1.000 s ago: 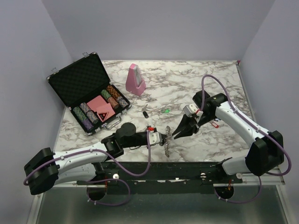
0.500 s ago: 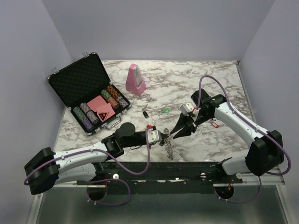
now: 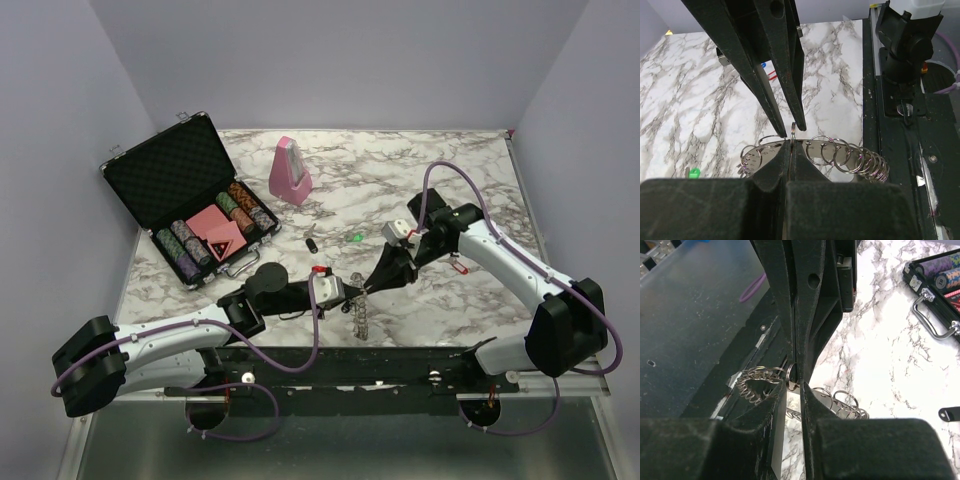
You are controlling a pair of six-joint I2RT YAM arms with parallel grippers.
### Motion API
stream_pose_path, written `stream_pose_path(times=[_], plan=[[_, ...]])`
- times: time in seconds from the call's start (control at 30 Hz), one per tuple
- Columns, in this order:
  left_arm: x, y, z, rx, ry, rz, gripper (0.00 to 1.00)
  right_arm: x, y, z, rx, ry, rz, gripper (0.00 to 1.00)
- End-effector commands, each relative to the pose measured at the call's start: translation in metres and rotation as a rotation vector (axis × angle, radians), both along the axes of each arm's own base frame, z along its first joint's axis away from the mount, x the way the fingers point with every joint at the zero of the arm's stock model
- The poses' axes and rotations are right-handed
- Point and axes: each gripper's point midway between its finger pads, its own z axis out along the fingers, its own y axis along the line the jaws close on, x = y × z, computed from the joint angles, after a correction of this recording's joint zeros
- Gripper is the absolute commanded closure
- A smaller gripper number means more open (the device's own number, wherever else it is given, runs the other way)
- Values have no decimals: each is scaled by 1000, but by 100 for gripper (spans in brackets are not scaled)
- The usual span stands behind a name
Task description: Put the keys on the keyring
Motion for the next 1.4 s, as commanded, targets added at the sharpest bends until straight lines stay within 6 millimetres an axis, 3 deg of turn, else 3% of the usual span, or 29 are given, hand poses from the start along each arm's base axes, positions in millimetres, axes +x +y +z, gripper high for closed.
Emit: stream_pose_path(times=[0.0,0.07,0.27,0.4,0.53,0.7,0.8,0.97,1.13,1.37], plan=[[-2,-5,22,-72,1,-20,100,-2,2,-7,-18,16,7,78],[-2,-4,23,-78,17,-12,100,-3,2,-7,-18,16,8,80],[1,-4,22,-91,59,8,100,-5,2,-3,-5,16,16,100],[0,-3,21,-95,79,10,98,-2,2,0,-32,27,6,100],[-2,9,18,-70,79,30,52,11,2,-2,-113,45,-45,100],[-2,35,22,-65,54,80,34,27,-7,-9,-257,6,-122,100],[0,37,26,-49,73,87,34,33,-10,-8,-296,-5,-151,100],[9,20,27,-21,145,90,34,39,-12,-10,-331,-11,-182,99],[20,2,24,-3,202,104,44,39,-14,-12,-351,-13,-187,100],[31,-8,24,-5,191,119,52,39,-14,-13,-351,-10,-185,100]])
